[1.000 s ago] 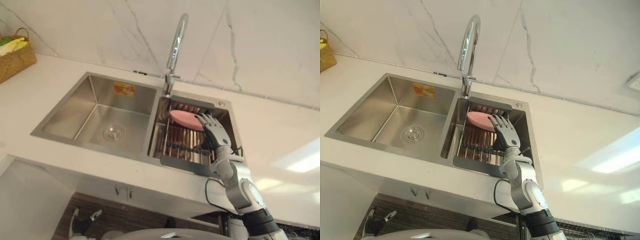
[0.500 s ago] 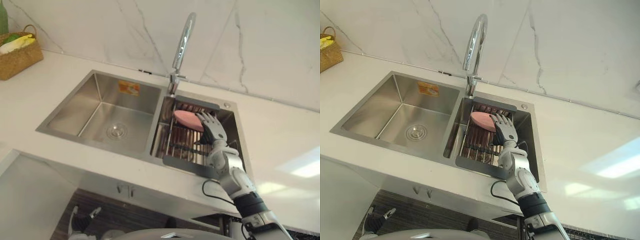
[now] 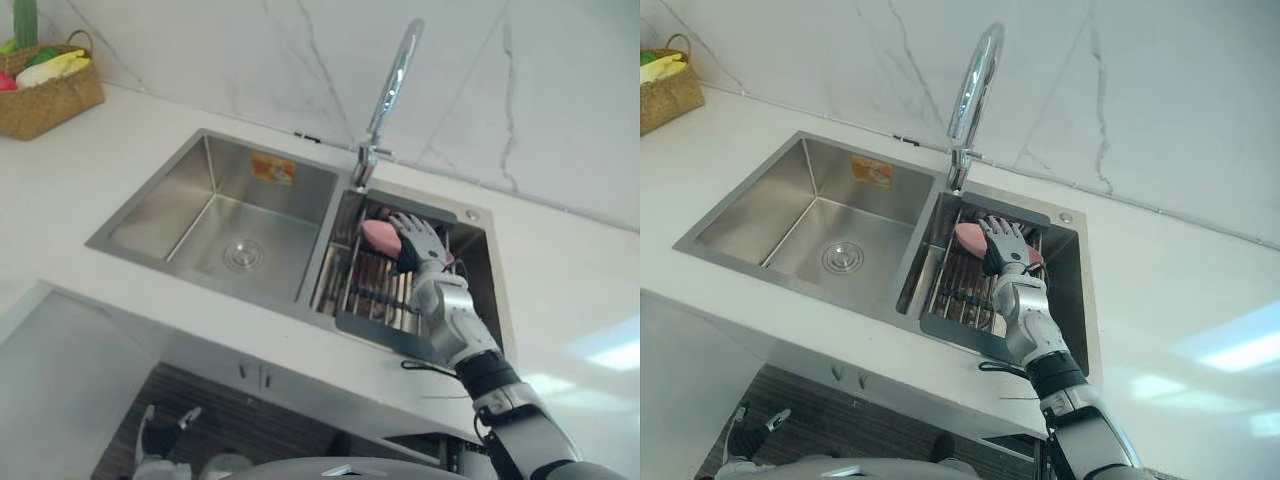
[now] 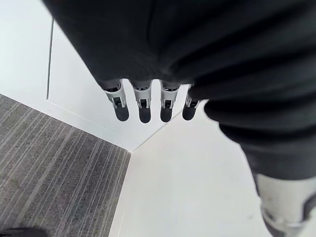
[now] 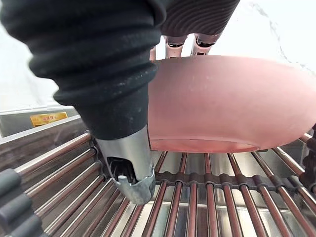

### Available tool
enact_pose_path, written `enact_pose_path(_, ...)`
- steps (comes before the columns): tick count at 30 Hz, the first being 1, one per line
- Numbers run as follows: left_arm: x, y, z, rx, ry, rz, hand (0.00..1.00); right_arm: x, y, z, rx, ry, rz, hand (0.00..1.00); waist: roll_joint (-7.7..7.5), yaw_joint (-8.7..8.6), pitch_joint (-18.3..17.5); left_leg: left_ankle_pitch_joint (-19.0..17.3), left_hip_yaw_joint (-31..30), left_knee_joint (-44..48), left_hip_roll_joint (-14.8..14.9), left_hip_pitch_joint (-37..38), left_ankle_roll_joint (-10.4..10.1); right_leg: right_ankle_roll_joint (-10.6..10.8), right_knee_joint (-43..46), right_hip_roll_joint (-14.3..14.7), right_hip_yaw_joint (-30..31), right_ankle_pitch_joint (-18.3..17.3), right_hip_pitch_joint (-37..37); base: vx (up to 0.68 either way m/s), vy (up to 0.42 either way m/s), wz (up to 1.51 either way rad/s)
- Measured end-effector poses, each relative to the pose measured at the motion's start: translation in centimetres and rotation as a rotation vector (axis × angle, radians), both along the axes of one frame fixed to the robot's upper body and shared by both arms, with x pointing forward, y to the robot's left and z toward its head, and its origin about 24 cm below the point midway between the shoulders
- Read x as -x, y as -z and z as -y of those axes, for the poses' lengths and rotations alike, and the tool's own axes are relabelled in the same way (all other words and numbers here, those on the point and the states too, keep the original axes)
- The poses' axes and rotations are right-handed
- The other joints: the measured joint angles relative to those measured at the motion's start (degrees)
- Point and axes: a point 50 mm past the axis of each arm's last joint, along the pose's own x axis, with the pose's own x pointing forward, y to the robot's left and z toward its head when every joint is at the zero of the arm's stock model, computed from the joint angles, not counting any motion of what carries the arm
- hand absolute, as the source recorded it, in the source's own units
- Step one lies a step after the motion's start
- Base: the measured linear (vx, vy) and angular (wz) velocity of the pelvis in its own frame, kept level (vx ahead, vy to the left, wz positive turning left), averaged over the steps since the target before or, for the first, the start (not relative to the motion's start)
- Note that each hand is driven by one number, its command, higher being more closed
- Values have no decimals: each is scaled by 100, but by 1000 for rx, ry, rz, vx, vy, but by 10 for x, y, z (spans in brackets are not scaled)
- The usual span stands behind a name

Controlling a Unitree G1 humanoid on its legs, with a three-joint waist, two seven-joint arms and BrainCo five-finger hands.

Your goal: Walk over to the sink, pick up the cup, carry it to the dishwasher, place the cup inside the dishwasher, then close the dishwasher door

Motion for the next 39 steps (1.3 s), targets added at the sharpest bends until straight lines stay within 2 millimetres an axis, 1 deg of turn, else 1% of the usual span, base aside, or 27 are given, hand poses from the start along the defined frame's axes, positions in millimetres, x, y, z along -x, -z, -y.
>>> enact_pose_path(4,1,0,-1,-1,-8,0,0,-1,3,3,6,19,-15,0,-2,36,25,11,-65,-3,-35,-9,18,9,0,-35,-56,-7,25,-5,7,8)
enact_pose_path(9,2,0,-1,0,-9,-4,0,-6,6,8,19,50,-41,0,-57,37,73,43,-152,-3,-86,-53,40,16,0,-92,-142,-5,36,-16,6,9)
enact_pose_path(10,2,0,-1,0,-9,-3,0,-7,5,9,21,60,-39,100,-65,43,77,46,-152,-4,-89,-53,40,18,-1,-95,-143,-4,36,0,0,0)
enact_pose_path(15,2,0,-1,0,-9,-3,0,-9,7,12,63,77,-22,100,-69,62,80,59,-158,-5,-88,-64,34,17,0,-97,-155,-3,37,0,0,0)
enact_pose_path(18,2,0,-1,0,-8,-3,0,-11,3,12,69,82,23,100,-68,61,81,63,-158,-4,-88,-65,33,16,0,-99,-154,-1,37,0,0,0)
enact_pose_path(24,2,0,-1,0,-9,-3,0,-10,2,13,76,83,100,100,-69,60,82,66,-157,-5,-88,-68,33,16,0,-100,-149,0,38,0,0,0)
enact_pose_path(30,3,0,-1,-1,-11,-4,0,-11,-4,22,-8,87,146,100,-53,37,98,65,-154,-4,-88,-76,33,16,1,-100,-134,0,29,0,0,0)
enact_pose_path(33,4,0,-1,-1,-12,-4,0,-12,-13,25,-84,87,180,100,-30,11,120,64,-126,-2,-87,-74,33,16,2,-100,-121,1,25,0,0,0)
enact_pose_path(35,5,0,-1,-1,-13,-7,0,-11,-29,22,-128,59,248,100,6,-53,174,63,-96,0,-85,-62,34,17,4,-98,-100,1,23,0,0,-4)
enact_pose_path(37,7,1,-1,-1,-15,-11,0,-8,-40,18,-162,32,298,100,31,-76,195,58,-1,0,-77,-36,31,17,12,-93,-57,2,23,-3,3,-12)
enact_pose_path(39,9,0,-2,-3,-19,-13,0,-5,-46,14,-189,-5,324,100,38,-89,199,45,72,5,-71,7,31,18,12,-83,12,3,29,-8,5,-16)
